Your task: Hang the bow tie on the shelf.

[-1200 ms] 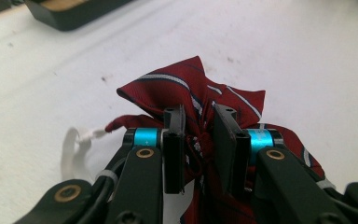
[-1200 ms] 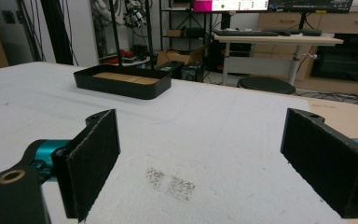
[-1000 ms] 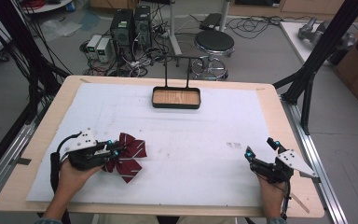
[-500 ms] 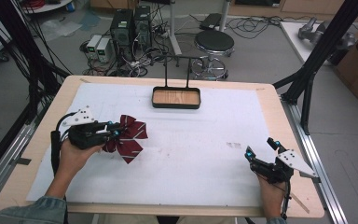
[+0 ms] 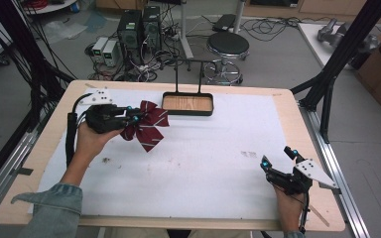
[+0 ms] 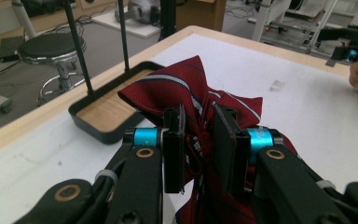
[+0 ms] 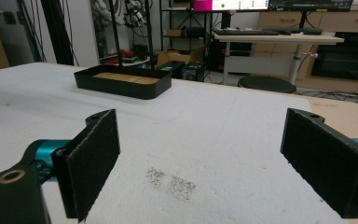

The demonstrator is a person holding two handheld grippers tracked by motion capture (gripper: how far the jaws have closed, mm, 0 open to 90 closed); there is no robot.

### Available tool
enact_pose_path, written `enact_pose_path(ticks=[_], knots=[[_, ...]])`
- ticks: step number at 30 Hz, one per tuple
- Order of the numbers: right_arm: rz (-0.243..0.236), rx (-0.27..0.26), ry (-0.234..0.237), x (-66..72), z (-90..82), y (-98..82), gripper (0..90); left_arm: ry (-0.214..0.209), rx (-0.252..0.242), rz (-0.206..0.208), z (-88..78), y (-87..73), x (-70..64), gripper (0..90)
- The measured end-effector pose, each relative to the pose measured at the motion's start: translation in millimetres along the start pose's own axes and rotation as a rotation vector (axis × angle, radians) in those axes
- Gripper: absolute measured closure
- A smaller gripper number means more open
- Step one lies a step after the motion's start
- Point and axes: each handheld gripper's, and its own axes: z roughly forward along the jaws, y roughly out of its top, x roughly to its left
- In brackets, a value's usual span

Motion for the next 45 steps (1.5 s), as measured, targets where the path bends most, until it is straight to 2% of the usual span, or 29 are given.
enact_pose_path(ticks=[9,15,23,35,40,45], knots=[[-0.004,0.003,0.001,0.2,0.2,-0.1,10.8,-0.022,-0.022,0.012,23.0,34.0,18.8,74.0],[-0.003,0.004,0.002,0.5,0.2,-0.2,10.8,-0.023,-0.013,0.022,38.8,50.6,26.7,74.0],[-0.006,0.003,0.005,0.8,0.6,-0.2,10.8,-0.02,-0.035,0.022,51.5,62.4,35.3,74.0],[-0.009,0.008,0.008,1.0,0.8,-0.4,10.8,-0.009,-0.058,0.026,71.9,91.1,50.2,74.0],[-0.007,0.006,0.008,1.3,0.9,-0.4,10.8,-0.003,-0.061,0.021,82.4,96.7,56.5,74.0],[-0.012,0.006,0.009,1.5,0.9,-0.3,10.8,0.021,-0.066,0.013,90.5,97.8,63.3,74.0]])
